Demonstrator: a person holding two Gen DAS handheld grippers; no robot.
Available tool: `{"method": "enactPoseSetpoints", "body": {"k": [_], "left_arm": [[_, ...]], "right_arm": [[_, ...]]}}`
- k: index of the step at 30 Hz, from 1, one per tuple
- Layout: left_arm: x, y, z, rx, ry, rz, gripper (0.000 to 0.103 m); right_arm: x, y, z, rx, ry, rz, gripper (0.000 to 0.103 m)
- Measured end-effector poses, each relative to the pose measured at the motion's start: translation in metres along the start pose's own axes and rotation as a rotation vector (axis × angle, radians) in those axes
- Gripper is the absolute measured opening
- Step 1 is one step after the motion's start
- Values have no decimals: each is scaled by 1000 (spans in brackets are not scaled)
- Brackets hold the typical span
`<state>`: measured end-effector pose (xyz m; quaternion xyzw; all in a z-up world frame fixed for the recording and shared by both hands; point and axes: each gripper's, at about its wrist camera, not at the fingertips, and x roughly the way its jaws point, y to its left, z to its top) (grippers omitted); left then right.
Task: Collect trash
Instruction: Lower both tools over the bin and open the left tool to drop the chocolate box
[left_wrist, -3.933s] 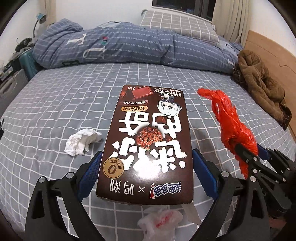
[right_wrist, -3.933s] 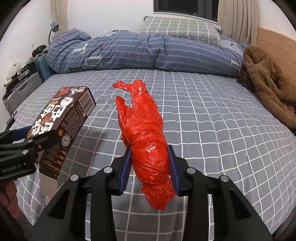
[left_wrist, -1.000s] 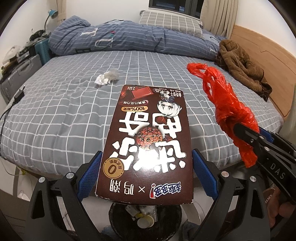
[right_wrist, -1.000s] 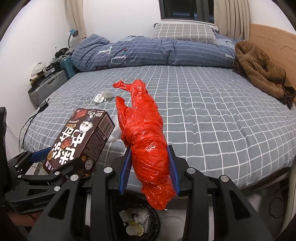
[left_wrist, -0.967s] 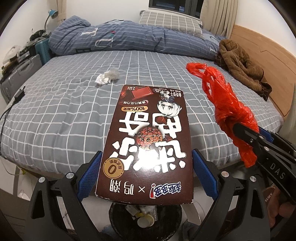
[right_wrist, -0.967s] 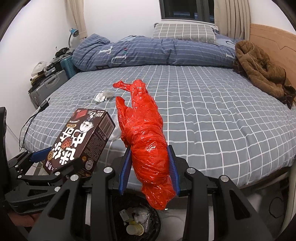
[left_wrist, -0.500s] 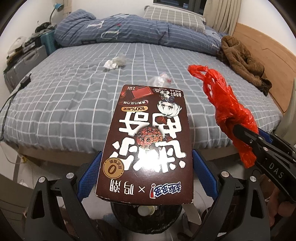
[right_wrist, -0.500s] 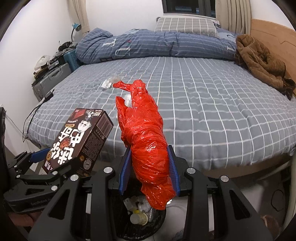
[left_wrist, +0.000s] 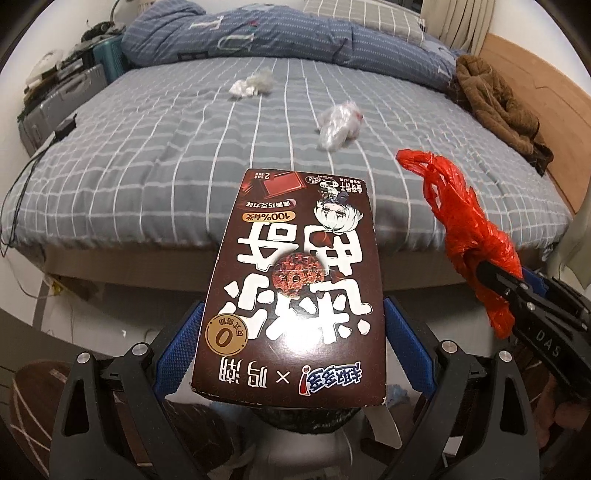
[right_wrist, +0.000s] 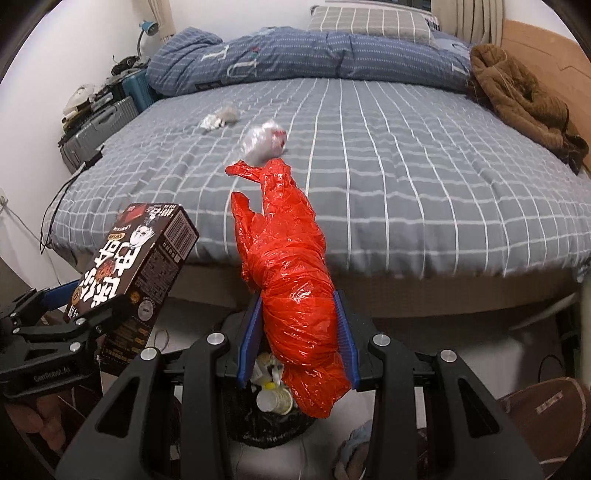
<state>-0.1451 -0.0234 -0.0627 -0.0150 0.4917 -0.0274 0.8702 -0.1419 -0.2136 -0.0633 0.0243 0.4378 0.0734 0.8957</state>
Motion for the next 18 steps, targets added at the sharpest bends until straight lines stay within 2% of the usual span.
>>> {"method": "enactPoseSetpoints", "body": {"k": [8, 18], "left_arm": [[16, 5, -23, -2, 49, 4, 91], [58, 8, -41, 6, 113, 4, 91]], "right_arm": [[15, 3, -22, -3, 66, -1, 36], [60, 3, -45, -13, 171, -1, 36]]}}
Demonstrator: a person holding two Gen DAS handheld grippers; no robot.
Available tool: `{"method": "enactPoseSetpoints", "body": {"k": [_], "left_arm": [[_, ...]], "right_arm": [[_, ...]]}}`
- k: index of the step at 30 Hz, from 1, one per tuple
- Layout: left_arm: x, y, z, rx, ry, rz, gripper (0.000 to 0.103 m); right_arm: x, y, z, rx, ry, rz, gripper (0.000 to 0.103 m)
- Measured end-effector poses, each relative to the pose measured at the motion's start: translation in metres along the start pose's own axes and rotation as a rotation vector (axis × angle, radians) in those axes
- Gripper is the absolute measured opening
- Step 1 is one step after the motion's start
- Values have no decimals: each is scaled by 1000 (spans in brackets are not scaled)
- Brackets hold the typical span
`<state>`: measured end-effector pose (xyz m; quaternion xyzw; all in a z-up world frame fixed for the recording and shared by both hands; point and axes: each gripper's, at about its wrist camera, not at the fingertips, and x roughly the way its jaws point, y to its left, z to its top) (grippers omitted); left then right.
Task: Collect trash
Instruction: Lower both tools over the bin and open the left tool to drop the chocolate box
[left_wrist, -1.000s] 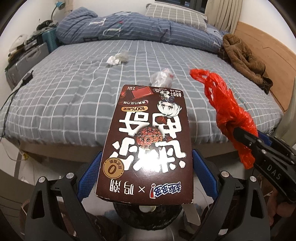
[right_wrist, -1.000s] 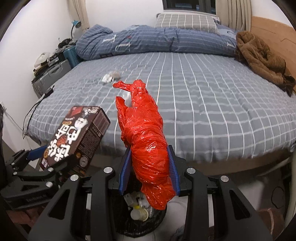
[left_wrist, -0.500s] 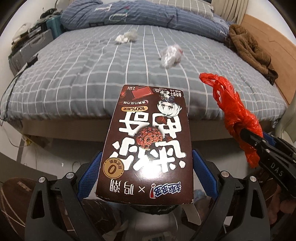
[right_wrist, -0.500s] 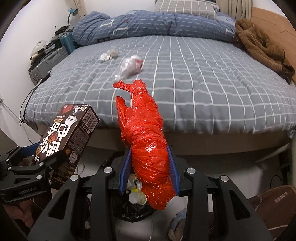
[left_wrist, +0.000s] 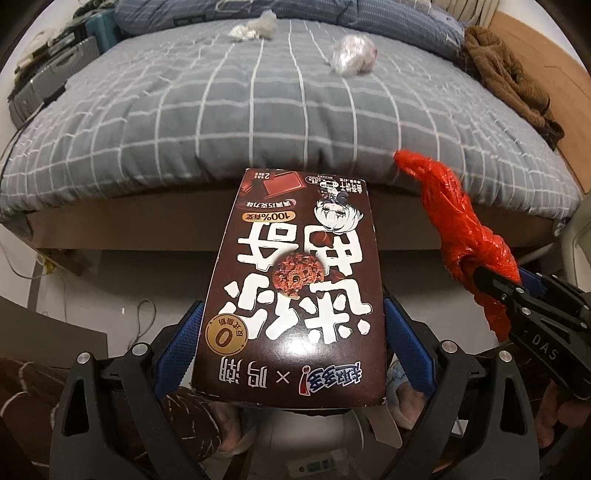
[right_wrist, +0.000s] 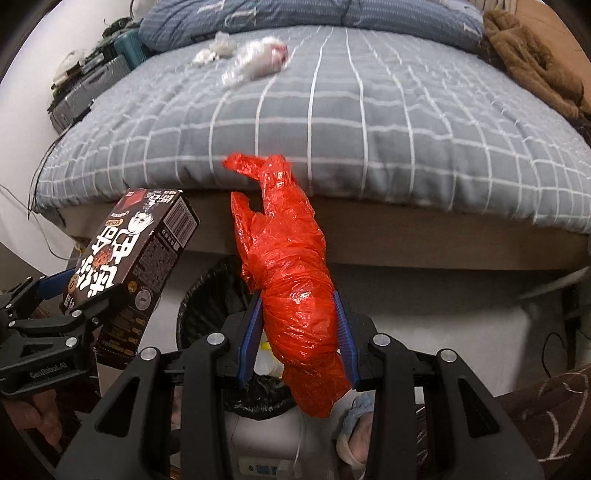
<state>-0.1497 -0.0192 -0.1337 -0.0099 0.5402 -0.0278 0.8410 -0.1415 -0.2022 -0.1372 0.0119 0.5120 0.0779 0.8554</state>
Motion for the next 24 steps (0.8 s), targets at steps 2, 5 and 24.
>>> {"method": "enactPoseSetpoints", "body": {"k": [2, 5, 24], "left_arm": [[12, -1, 0, 8, 19, 5, 91], [25, -6, 2, 20, 36, 4, 91], [71, -23, 3, 91, 90, 3, 97]], "right_arm": [[9, -2, -1, 1, 16, -2, 36], [19, -7, -1, 8, 35, -5, 36], [37, -35, -7, 56, 73, -9, 36]]}}
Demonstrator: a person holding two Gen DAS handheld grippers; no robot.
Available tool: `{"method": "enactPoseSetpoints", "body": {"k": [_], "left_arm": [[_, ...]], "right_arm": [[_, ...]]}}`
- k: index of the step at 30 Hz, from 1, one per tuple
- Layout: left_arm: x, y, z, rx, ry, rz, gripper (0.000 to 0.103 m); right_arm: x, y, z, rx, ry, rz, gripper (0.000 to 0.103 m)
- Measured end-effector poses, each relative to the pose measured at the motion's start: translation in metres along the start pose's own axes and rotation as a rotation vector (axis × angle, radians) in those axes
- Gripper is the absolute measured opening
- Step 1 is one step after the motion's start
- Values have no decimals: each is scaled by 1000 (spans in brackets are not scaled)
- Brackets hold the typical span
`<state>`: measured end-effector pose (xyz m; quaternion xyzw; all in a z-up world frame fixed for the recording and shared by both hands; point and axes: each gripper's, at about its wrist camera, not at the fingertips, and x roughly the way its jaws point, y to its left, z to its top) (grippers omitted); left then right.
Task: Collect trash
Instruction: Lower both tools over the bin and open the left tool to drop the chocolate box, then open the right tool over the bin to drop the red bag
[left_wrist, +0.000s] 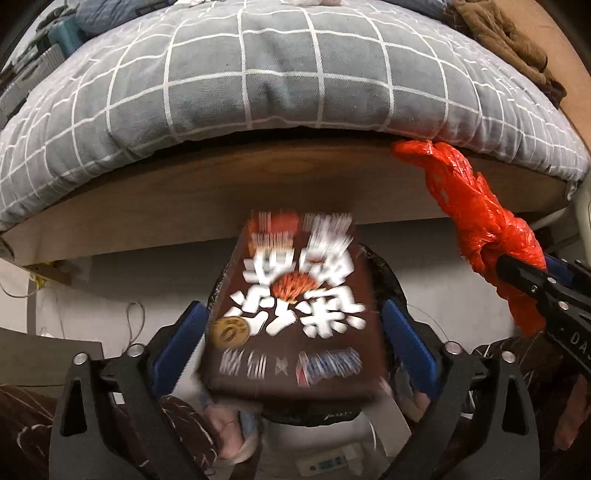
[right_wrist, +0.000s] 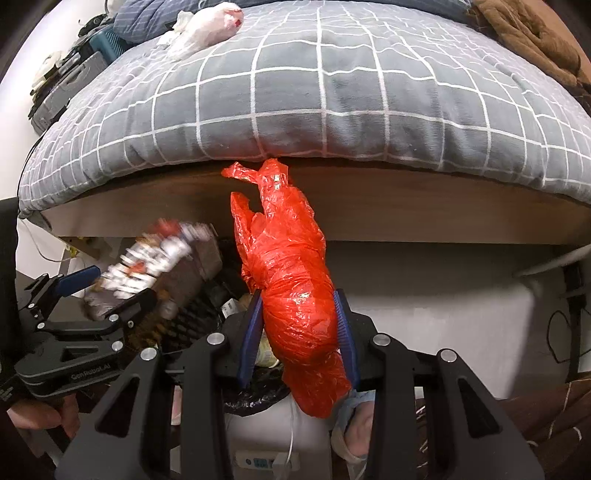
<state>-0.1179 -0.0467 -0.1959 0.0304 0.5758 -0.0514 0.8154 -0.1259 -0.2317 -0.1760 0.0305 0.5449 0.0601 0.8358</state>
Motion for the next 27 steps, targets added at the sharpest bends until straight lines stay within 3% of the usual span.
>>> {"method": "enactPoseSetpoints", "body": {"k": [6, 22, 27], "left_arm": [[6, 10, -9, 7, 1, 5, 97], [-7, 64, -24, -104, -37, 63, 97], [-13, 69, -20, -114, -43, 61, 97]], "right_arm": [[7, 15, 1, -23, 18, 10, 36], [28, 81, 0, -100, 49, 38, 36], [25, 83, 2, -110, 29, 25, 46]]}}
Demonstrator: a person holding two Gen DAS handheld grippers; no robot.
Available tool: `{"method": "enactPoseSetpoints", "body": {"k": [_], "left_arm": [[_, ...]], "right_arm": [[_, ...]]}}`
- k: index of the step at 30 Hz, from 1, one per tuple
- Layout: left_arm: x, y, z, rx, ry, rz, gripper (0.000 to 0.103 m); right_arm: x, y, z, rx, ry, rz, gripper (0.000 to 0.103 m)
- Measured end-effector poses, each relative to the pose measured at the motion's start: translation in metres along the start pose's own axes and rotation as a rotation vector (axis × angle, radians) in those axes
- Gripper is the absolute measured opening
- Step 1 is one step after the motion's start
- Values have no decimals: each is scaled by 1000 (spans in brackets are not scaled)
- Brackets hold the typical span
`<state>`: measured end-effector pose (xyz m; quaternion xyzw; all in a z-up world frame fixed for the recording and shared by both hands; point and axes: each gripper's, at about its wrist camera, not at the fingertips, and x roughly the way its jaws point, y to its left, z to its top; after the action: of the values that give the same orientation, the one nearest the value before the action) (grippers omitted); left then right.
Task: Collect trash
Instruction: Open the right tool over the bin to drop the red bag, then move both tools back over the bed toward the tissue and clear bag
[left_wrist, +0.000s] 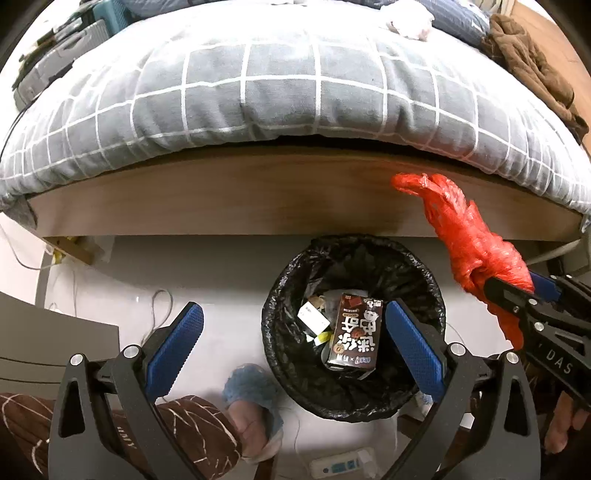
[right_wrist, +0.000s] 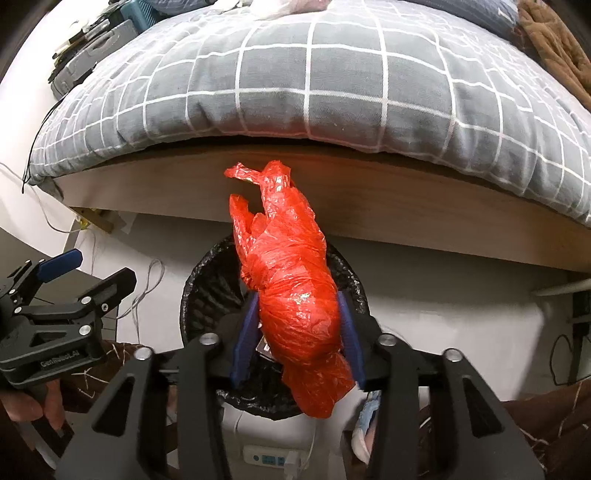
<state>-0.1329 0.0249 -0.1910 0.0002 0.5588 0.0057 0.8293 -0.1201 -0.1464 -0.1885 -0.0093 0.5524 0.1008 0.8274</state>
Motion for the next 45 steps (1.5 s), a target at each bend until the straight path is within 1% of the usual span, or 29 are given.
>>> {"method": "enactPoseSetpoints", "body": {"k": [1, 2, 4, 9, 10, 12, 13, 16, 18, 22, 26, 32, 38, 41, 45], "left_arm": [[-2, 0, 1, -1, -4, -2, 97], [-4, -1, 2, 0, -7, -4, 97], [-8, -1, 4, 1, -19, -3, 97], [-23, 0, 12, -1, -62, 1, 97], [-27, 1, 15, -4, -67, -2, 97], [-33, 2, 19, -7, -83, -7, 97], [-38, 2, 21, -7, -96, -4, 97], [-50, 3, 28, -11, -122, -5, 97], [-57, 3, 32, -13, -142, -1, 97], [-71, 7, 42, -26, -187, 23, 97], [-81, 12, 57, -37, -211, 17, 97], [-91, 10, 84, -32, -256, 21, 97], [-93, 10, 116, -38, -290, 20, 97], [-93, 12, 136, -51, -305, 5, 97], [-88, 13, 159, -59, -320, 1, 97]], "right_arm": [[-3, -5, 0, 0, -6, -2, 49], [-5, -5, 1, 0, -13, -2, 53], [-8, -6, 4, -1, -28, -10, 56], [-26, -10, 12, 3, -87, -27, 70], [-30, -12, 13, 6, -99, -27, 71], [-41, -12, 18, 2, -137, -38, 80], [-46, -13, 20, 0, -161, -53, 82], [-56, -16, 27, 13, -192, -59, 84], [-64, -17, 32, 16, -220, -70, 87], [-78, -19, 42, 24, -263, -78, 90], [-88, -23, 55, 37, -295, -85, 94], [-105, -23, 77, 32, -354, -89, 95], [-112, -22, 100, 26, -400, -84, 95], [-111, -20, 112, 20, -410, -72, 95], [-105, -16, 128, -4, -418, -78, 95]]}}
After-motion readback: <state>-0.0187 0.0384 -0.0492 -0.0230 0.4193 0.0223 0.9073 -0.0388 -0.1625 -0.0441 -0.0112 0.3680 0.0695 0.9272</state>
